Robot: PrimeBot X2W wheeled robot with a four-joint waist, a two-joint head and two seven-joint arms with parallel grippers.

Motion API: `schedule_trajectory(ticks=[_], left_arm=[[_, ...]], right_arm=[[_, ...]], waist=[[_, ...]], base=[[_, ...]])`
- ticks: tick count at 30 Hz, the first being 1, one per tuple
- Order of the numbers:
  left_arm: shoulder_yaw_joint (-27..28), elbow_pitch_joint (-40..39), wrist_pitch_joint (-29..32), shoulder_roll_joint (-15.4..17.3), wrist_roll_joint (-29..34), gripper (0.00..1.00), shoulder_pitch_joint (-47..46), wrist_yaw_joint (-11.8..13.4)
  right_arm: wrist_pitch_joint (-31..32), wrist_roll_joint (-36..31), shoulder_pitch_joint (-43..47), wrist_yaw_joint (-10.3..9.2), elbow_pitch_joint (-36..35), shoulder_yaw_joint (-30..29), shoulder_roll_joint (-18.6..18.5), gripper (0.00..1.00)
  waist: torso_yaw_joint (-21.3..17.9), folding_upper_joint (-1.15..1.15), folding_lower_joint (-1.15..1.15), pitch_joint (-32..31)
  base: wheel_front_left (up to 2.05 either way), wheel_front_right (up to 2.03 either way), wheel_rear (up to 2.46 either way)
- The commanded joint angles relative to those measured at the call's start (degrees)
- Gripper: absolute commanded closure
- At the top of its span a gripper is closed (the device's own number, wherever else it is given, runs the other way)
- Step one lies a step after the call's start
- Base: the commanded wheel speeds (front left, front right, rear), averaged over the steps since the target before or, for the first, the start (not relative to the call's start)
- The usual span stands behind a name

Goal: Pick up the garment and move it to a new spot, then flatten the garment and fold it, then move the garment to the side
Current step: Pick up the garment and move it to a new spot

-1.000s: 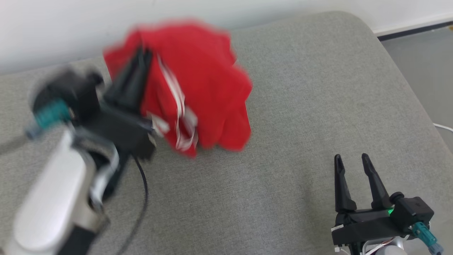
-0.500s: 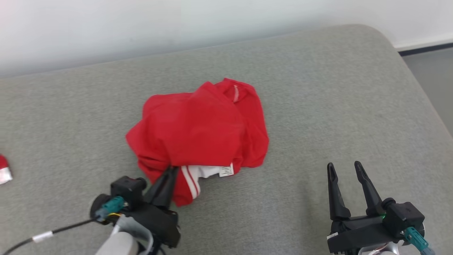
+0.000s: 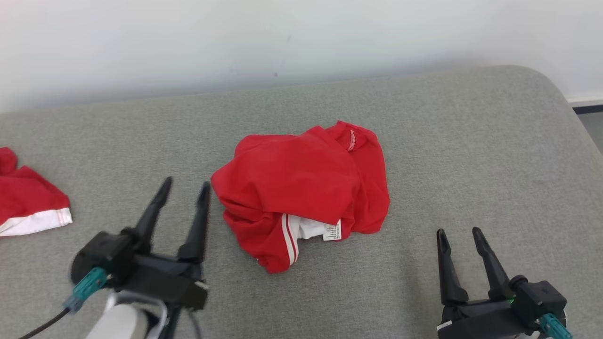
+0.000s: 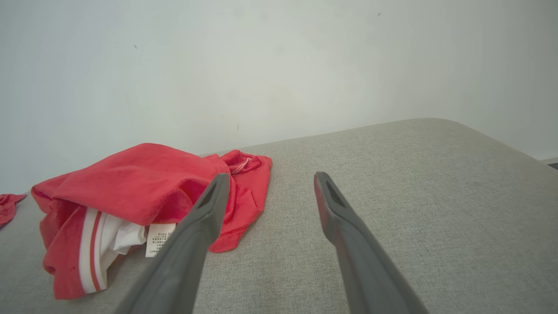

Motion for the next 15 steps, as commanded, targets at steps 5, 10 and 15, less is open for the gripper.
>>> schedule_trajectory(ticks=[5, 10, 15], left_arm=[[2.9, -2.0, -0.6, 3.2, 3.3, 0.0, 3.9, 3.6], [9.4, -4.7, -0.6, 3.3, 5.8, 0.0, 11.2, 6.0], [13.6, -5.5, -0.7, 1.0, 9.5, 0.0, 15.9, 4.1]], right_arm=[[-0.1, -0.4, -0.7, -0.12, -0.8, -0.9, 0.0, 0.0], [-0.1, -1.0, 0.0, -0.12, -1.3, -1.9, 0.0, 0.0], [-0.1, -1.4, 0.3, -0.12, -1.3, -2.5, 0.0, 0.0]], waist=[[1.1, 0.0, 0.01, -0.8], [1.7, 0.0, 0.01, -0.8], [2.7, 0.0, 0.01, -0.7]], base=[[0.0, 0.0, 0.0], [0.0, 0.0, 0.0], [0.0, 0.0, 0.0]])
